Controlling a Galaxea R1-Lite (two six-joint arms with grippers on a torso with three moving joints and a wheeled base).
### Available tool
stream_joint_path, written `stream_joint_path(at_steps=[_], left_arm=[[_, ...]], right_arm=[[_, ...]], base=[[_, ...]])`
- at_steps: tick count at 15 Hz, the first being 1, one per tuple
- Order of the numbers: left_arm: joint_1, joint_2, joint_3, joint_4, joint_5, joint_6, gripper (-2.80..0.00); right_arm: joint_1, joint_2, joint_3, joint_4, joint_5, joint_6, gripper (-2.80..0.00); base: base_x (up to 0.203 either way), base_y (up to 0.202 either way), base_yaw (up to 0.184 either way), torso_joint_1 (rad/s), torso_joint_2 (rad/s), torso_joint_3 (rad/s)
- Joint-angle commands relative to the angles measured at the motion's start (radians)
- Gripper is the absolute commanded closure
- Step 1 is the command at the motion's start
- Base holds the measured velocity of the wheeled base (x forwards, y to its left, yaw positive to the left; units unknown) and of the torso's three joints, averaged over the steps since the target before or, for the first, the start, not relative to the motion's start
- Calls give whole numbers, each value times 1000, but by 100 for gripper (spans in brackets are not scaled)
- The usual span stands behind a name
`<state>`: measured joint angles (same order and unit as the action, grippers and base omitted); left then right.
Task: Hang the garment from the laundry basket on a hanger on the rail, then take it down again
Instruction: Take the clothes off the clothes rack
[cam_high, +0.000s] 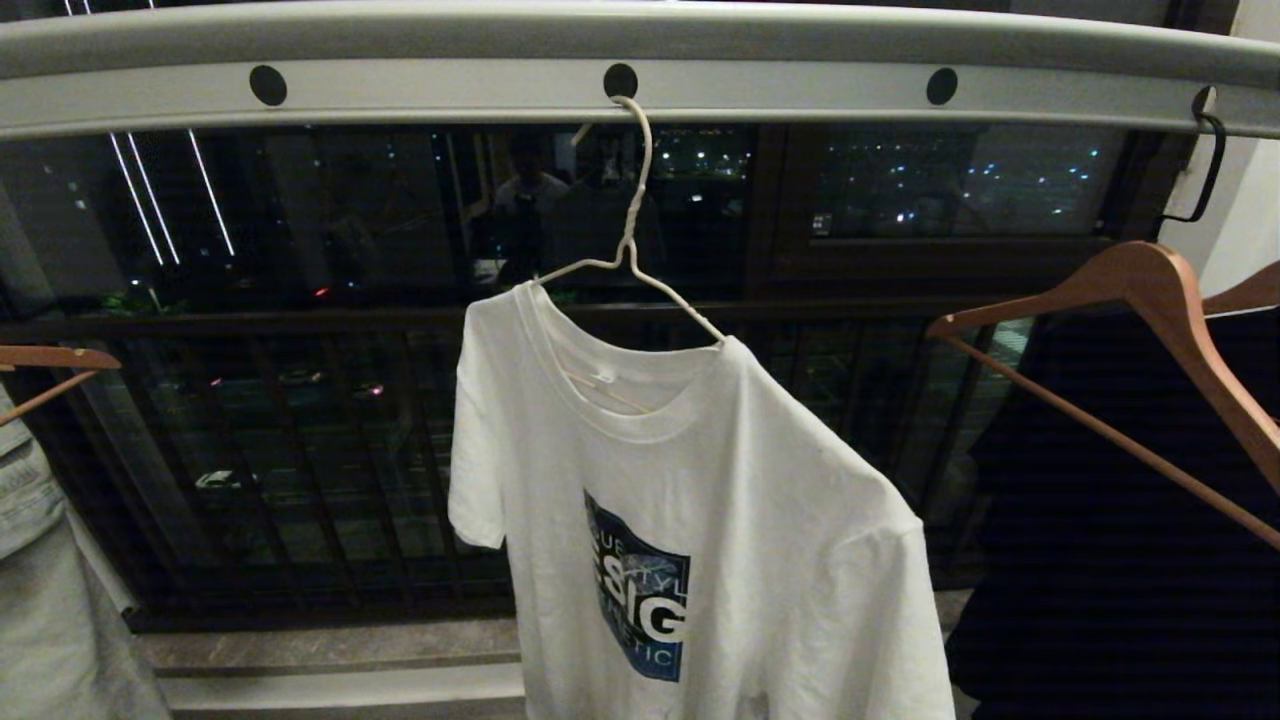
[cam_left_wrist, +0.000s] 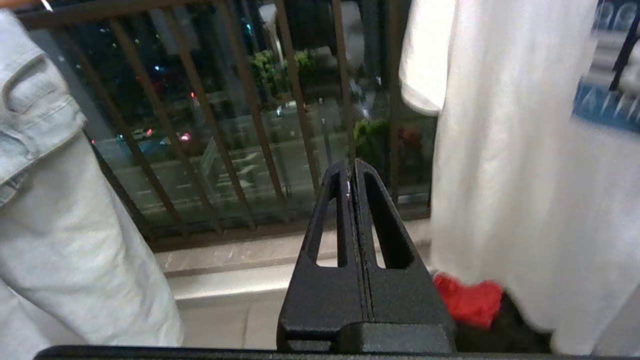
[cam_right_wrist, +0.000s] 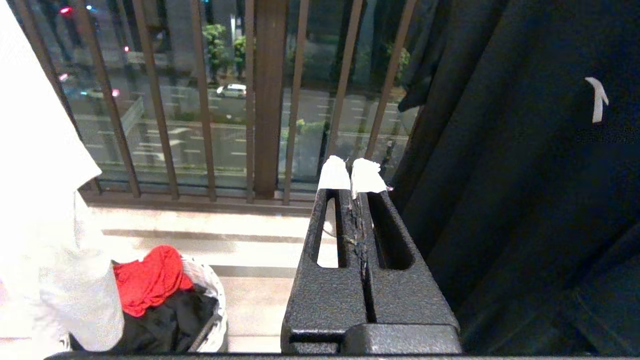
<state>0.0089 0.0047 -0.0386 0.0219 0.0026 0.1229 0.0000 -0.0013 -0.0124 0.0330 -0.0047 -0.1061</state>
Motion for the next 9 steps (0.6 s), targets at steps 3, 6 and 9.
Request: stream_joint_path(at_steps=[3,6,9], left_arm=[[0,-3,26,-3,-9,23,0],[0,-3,26,-4,-9,10,0],[0,-3,27,-4,-6,-51,0]], right_arm=[[0,1,3,-1,2,16,0],[0,1,3,-1,0,31,0],[0,1,3,-1,0,31,0]], base=[[0,0,0,0,0,0],[0,0,0,0,0,0],[0,0,0,0,0,0]])
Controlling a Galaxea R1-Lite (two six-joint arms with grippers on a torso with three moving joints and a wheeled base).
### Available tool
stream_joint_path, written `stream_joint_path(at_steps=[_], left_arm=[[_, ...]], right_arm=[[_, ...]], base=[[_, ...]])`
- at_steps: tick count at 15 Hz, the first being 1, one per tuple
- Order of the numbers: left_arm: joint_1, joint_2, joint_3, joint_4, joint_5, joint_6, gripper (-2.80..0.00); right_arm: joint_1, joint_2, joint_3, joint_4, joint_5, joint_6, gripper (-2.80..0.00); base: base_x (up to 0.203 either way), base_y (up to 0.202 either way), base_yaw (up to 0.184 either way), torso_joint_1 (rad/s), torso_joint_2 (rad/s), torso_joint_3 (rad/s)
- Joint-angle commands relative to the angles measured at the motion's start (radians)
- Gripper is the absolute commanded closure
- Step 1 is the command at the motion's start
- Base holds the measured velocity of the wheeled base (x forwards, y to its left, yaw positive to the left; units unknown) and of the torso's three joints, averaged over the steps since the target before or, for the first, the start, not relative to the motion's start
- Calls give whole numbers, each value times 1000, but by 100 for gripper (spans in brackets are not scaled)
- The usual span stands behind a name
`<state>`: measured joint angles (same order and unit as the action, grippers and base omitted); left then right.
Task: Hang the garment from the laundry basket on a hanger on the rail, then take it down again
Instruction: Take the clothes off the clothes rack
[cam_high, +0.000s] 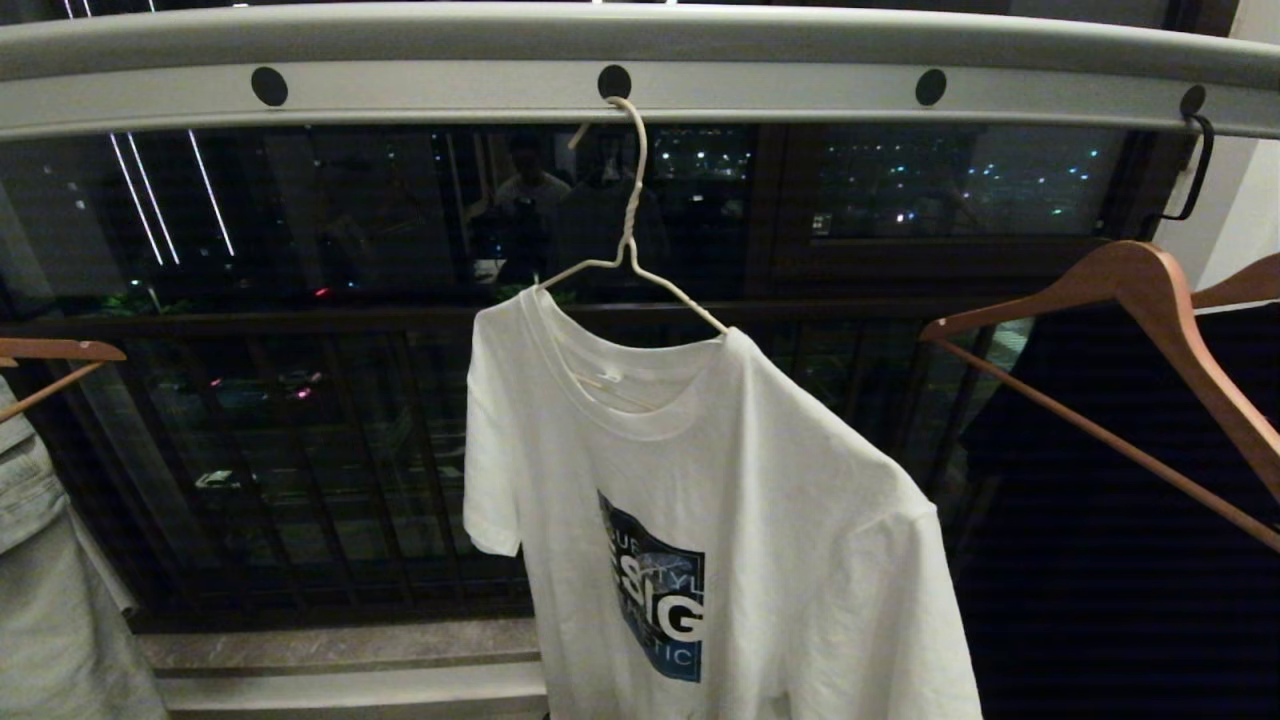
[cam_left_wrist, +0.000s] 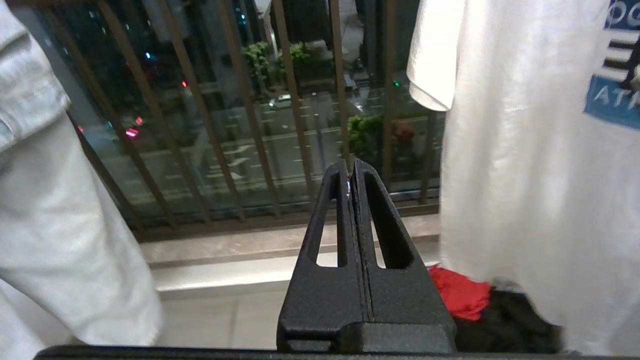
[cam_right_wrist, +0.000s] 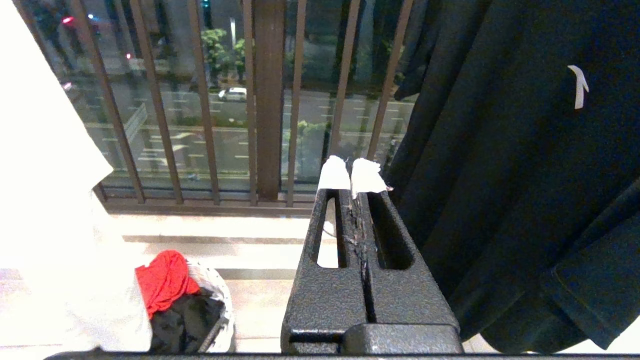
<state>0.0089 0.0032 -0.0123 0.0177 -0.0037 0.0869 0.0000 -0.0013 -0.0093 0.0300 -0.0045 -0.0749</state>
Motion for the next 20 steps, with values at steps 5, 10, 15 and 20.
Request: stream_joint_path(at_steps=[5,10,15,20], left_arm=[[0,-2,2,0,5,-52,0],[0,-2,2,1,5,-55,0],[0,-2,2,1,5,-55,0],[0,-2,2,1,5,-55,0]], right_arm=[[0,1,0,2,0,0,0],[0,1,0,2,0,0,0],[0,1,0,2,0,0,0],[0,1,0,2,0,-4,0]], base=[[0,0,0,0,0,0],[0,0,0,0,0,0],[0,0,0,0,0,0],[0,0,0,0,0,0]])
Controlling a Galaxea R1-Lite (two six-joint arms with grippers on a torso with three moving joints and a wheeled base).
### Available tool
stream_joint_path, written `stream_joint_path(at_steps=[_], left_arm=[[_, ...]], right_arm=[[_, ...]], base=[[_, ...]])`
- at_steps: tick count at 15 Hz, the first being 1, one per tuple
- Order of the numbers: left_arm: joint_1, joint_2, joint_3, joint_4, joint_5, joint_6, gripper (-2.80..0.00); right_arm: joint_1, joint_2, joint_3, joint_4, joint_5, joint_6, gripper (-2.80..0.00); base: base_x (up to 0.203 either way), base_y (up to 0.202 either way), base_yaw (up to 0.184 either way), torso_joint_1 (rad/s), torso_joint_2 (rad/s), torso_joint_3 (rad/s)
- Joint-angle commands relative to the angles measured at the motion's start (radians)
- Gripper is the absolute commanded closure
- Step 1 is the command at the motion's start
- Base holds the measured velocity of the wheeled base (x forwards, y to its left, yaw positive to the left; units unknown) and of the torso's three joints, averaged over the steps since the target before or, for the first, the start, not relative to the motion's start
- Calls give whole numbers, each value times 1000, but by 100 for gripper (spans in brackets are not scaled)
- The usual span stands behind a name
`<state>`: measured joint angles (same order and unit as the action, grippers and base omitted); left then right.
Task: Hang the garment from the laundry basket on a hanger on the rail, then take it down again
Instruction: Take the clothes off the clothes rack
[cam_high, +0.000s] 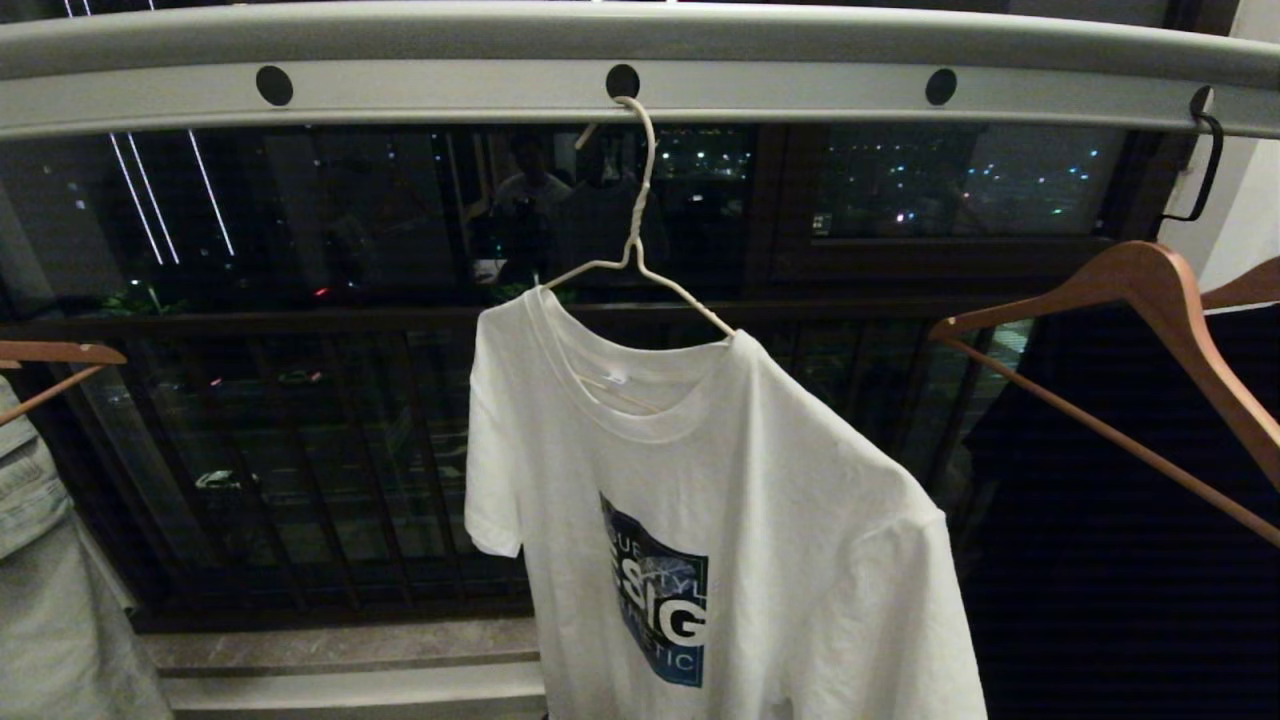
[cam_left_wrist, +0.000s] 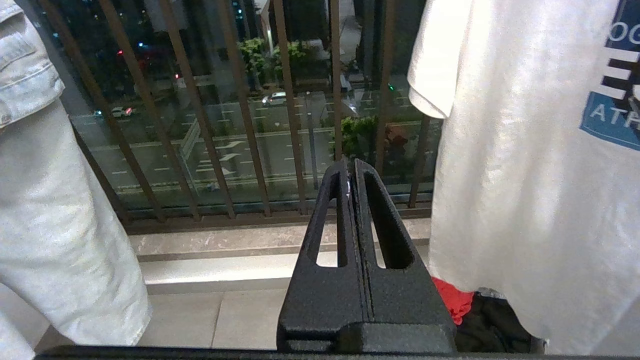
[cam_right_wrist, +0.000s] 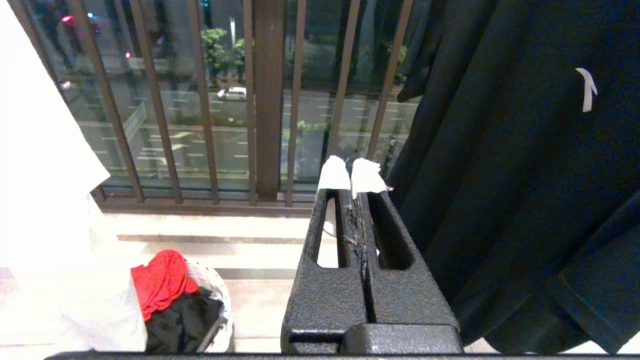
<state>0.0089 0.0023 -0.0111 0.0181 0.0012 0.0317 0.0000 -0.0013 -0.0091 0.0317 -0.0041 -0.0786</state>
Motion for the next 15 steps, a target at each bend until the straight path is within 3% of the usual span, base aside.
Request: stream_joint_path(at_steps=[1,7,11,15], left_arm=[[0,-1,-1,0,0,1,0],[0,-1,-1,0,0,-1,0],[0,-1,0,0,0,1,0],[0,-1,0,0,0,1,0]], right_arm=[[0,1,0,1,1,2,0],[0,1,-16,3,-1,-3,0],[3,110,-197,39,0,-4,0],[4,355,-425,53,41,-8,0]], base=[[0,0,0,0,0,0],[0,0,0,0,0,0],[0,0,0,0,0,0],[0,0,0,0,0,0]])
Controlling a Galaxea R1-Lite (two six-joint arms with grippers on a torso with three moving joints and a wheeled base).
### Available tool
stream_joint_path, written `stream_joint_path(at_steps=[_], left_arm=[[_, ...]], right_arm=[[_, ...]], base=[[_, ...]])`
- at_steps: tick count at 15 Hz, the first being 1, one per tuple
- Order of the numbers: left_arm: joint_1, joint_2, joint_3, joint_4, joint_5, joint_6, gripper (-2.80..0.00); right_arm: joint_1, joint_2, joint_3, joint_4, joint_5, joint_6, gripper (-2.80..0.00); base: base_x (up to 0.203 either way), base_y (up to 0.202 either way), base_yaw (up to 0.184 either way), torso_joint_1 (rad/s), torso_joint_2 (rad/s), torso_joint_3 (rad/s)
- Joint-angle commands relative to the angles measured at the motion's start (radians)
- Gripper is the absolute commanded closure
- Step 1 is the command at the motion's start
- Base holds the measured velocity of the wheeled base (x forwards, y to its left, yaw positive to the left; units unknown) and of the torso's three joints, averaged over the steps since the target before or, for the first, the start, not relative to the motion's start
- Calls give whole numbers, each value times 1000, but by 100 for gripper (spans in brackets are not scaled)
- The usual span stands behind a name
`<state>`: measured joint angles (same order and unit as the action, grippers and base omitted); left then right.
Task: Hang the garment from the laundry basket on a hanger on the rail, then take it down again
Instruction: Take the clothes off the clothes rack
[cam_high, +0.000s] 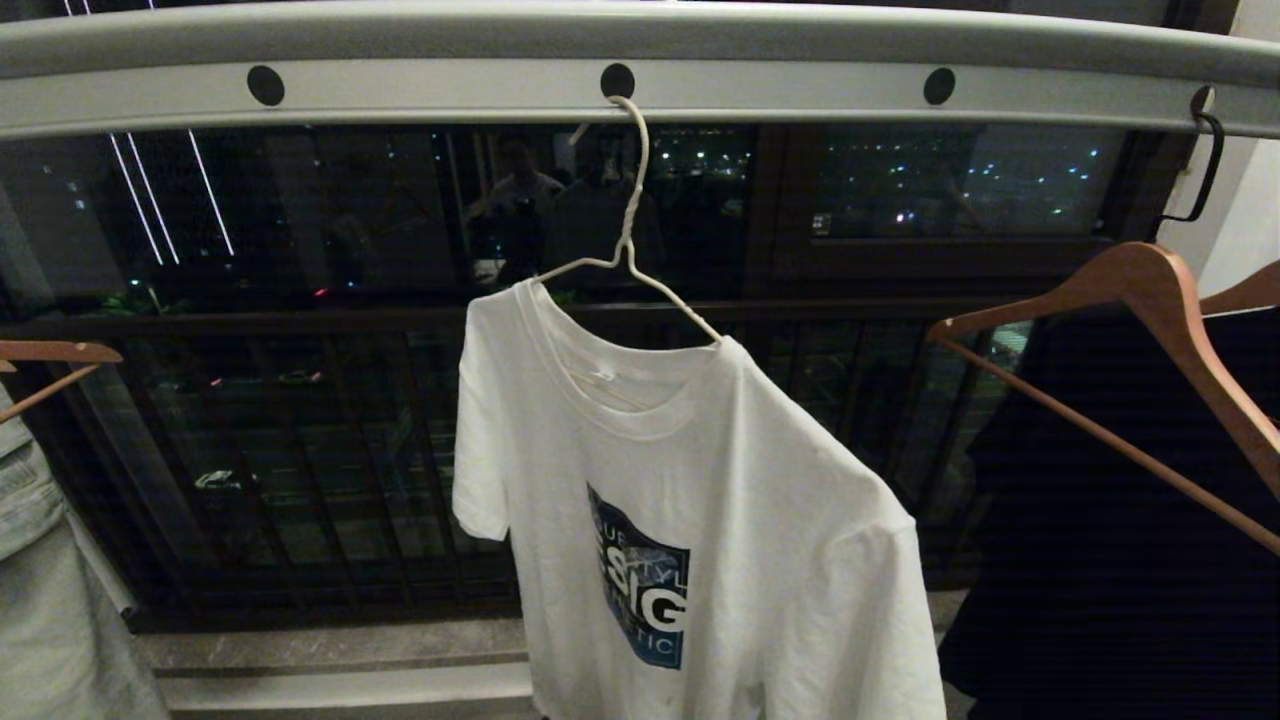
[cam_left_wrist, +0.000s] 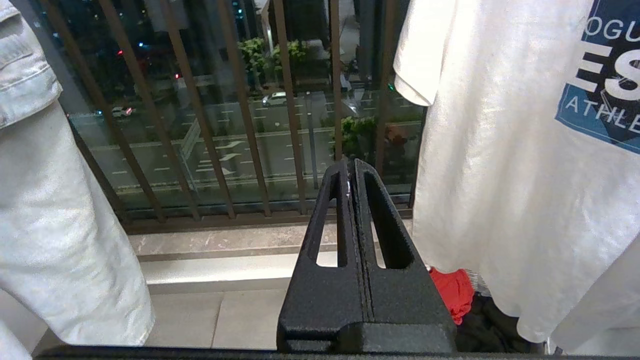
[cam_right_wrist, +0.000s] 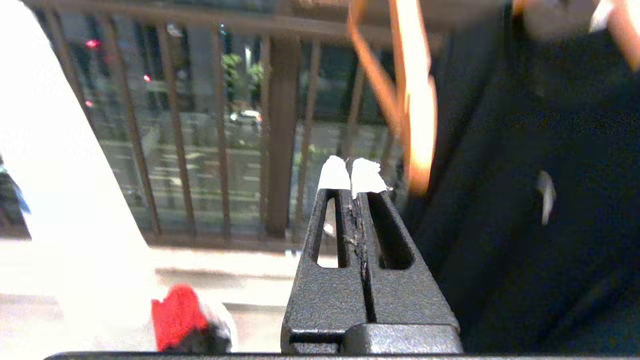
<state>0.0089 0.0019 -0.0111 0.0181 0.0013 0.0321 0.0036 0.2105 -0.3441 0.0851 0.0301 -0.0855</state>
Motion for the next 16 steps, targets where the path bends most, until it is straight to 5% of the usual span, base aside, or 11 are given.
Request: stream_joint_path(at_steps=[1,6,10,14,15,16], left_arm=[[0,0,-1,0,0,0,0],[0,0,0,0,0,0,0],[0,0,0,0,0,-1,0],[0,0,0,0,0,0,0],[0,0,0,0,0,0,0],[0,0,0,-1,0,-1,0]], right_arm=[[1,218,-152,1,26,-2,0],[31,594,-452,3,123,-21,0],[277,863,-703,45,165,-11,0],[547,1064,-907,93,78,97,0],[590,1105,-933,90,55,106,-280],[621,1149,-962,85,42,111,-280]], base=[[0,0,0,0,0,0],[0,0,0,0,0,0],[0,0,0,0,0,0],[0,0,0,0,0,0],[0,0,0,0,0,0],[0,0,0,0,0,0]])
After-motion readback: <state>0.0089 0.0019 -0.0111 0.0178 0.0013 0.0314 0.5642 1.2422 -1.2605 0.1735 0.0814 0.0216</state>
